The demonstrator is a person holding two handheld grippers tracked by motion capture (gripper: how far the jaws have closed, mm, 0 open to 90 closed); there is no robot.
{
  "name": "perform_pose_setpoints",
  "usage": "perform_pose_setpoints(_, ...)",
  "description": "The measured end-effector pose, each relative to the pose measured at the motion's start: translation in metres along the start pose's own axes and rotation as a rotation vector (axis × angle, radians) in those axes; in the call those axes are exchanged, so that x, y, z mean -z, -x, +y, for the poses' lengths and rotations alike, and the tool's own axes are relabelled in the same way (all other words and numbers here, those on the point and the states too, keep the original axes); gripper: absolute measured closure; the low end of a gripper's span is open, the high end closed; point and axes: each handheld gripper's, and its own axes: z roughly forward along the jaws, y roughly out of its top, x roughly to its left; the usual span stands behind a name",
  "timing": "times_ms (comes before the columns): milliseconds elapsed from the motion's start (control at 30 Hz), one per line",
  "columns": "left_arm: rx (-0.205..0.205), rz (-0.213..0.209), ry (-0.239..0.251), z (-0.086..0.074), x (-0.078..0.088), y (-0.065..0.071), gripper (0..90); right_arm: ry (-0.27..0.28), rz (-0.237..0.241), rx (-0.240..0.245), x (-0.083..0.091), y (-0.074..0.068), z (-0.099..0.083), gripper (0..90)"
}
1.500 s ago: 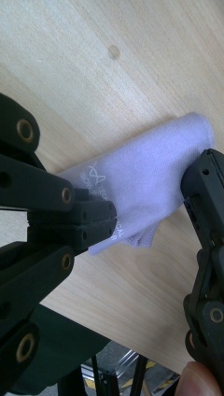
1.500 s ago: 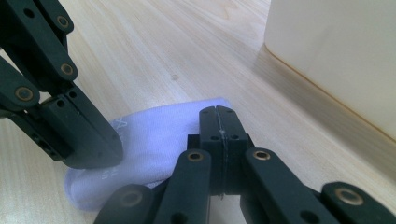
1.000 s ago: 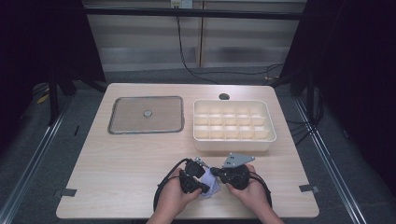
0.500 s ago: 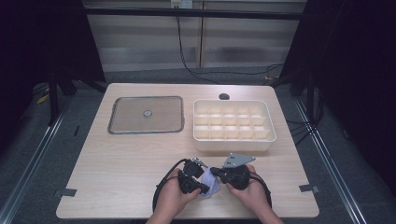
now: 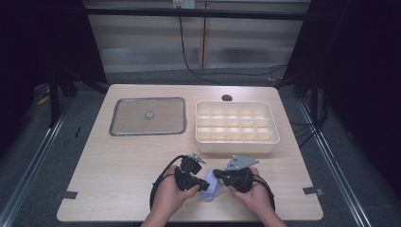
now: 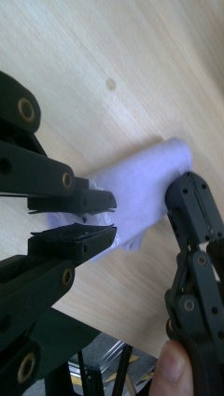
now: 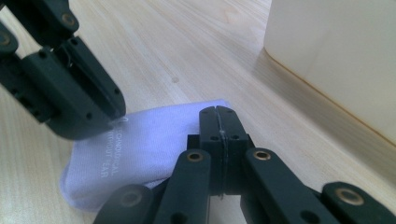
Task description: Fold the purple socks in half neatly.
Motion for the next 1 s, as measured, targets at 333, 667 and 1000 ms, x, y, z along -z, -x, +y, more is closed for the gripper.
perform_pose_setpoints(333, 0.025, 0.054, 0.002, -0.004, -0.004, -0.016, 79.1, 0.012, -0.003, 0.002, 0.003, -0.001, 0.002, 87.0)
perform_pose_setpoints(667, 0.017, 0.047, -0.016, -0.006, -0.008, -0.013, 78.5, 0.047, 0.0, -0.01, 0.009, -0.005, 0.01, 78.9)
perform_pose_setpoints(1000, 0.0, 0.027, -0.017, -0.006, -0.01, -0.007, 76.7, 0.035, -0.009, -0.034, 0.011, -0.004, 0.009, 68.9)
